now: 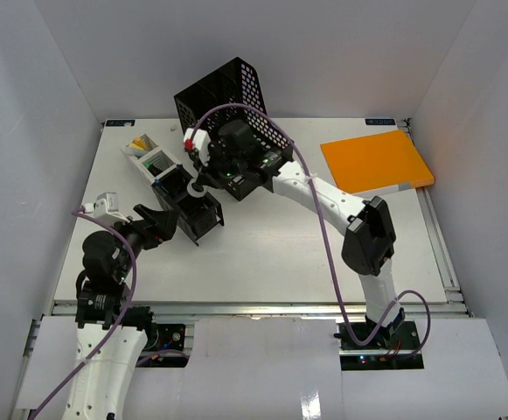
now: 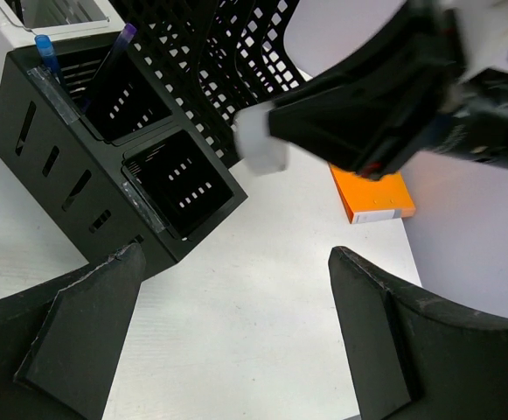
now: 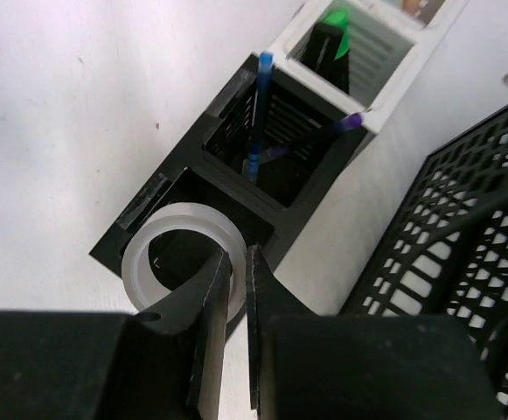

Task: Organize the desk

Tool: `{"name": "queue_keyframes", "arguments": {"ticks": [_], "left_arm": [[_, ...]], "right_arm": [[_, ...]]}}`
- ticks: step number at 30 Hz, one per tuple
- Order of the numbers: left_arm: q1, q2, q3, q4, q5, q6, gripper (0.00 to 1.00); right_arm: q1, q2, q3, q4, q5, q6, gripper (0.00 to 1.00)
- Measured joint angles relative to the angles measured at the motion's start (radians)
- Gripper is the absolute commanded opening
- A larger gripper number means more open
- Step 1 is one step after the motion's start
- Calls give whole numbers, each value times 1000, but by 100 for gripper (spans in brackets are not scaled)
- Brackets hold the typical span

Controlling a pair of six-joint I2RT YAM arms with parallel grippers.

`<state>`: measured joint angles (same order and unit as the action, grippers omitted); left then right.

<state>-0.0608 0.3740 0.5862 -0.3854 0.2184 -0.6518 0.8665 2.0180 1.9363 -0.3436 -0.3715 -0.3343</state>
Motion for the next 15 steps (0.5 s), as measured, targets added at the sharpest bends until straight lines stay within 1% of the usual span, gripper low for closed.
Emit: {"name": "queue_keyframes", "arguments": {"ticks": [4, 5, 7, 8, 10, 11, 14, 15], "left_arm": [[0, -21, 0, -16, -2, 0, 98], [0, -27, 0, -19, -3, 0, 98], [0, -35, 0, -25, -6, 0, 98], [0, -37, 0, -27, -8, 0, 98], [0, -38, 0, -28, -9, 0, 98], [0, -38, 0, -29, -9, 0, 98], [0, -38, 0, -32, -9, 0, 98], [0, -38, 0, -33, -9, 0, 98]], "right_arm": [[59, 87, 11, -10, 87, -11, 9], [70, 105, 11, -14, 105, -12, 13], [92, 135, 11, -19, 139, -14, 24], [99, 145, 11, -21, 156, -14, 38], [102, 149, 11, -22, 177, -18, 56], [102, 149, 12, -22, 187, -17, 57], [100, 148, 12, -21, 206, -20, 69], [99, 148, 12, -20, 210, -22, 71]]}}
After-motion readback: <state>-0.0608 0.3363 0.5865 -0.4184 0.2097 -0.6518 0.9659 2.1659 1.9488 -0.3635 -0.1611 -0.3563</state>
